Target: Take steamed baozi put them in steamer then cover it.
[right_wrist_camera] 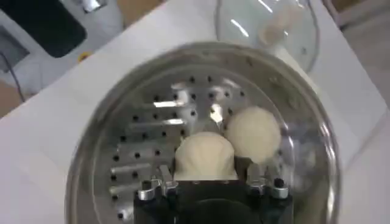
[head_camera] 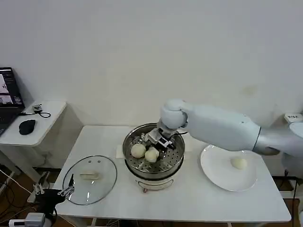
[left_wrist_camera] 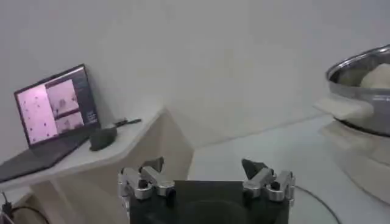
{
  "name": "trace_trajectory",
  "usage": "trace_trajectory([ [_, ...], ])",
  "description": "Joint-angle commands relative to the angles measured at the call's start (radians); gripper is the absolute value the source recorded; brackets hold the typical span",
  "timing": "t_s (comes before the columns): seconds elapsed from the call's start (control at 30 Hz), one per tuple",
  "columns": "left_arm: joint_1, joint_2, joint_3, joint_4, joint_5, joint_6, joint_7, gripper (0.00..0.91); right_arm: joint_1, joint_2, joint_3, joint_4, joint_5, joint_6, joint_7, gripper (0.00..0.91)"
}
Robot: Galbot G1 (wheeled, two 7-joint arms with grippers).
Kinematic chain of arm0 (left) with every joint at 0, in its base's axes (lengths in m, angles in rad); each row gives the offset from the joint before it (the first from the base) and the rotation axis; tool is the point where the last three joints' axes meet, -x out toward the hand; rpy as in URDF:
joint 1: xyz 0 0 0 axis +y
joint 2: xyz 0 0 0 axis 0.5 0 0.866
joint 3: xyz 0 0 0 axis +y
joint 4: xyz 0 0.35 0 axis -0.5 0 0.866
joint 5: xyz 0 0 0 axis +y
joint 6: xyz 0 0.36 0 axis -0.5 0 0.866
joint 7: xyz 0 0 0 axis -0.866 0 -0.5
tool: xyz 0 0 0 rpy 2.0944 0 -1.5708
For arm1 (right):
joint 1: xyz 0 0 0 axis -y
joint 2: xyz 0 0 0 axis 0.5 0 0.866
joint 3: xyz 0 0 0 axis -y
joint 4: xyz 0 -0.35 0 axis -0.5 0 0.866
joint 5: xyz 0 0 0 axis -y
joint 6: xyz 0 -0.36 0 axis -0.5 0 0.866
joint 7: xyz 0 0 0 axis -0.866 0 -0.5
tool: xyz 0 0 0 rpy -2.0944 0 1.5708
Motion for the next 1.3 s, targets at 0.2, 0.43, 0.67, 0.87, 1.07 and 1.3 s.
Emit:
trace_trajectory([
  [0.2, -0.003, -0.001, -0.004, 0.008, 0.000, -0.004, 0.000, 0.907, -0.007, 0.028, -0.039, 0.037, -0.005, 0.051, -0.047, 0.655],
  [0.43, -0.004, 0.002, -0.004, 0.010, -0.002, -0.005, 0.000, 0.907, -0.008, 0.016, -0.042, 0.037, -0.018, 0.059, -0.057, 0.736],
  [0.67, -0.009, 0.003, 0.001, 0.012, -0.001, -0.005, 0.001, 0.907, -0.004, -0.001, -0.034, 0.043, -0.005, 0.071, -0.032, 0.907],
  [0.87, -0.018, 0.015, 0.000, 0.020, -0.007, -0.004, 0.002, 0.907, 0.027, -0.031, -0.001, 0.039, 0.030, 0.057, 0.004, 0.907],
  [1.07, -0.031, 0.029, 0.008, 0.023, -0.012, -0.001, 0.003, 0.907, 0.077, -0.101, 0.076, -0.002, 0.087, 0.001, 0.075, 0.907],
  [1.3, -0.053, 0.063, 0.020, 0.039, -0.030, 0.001, 0.006, 0.907, 0.128, -0.293, 0.111, 0.016, 0.160, -0.148, 0.144, 0.907],
])
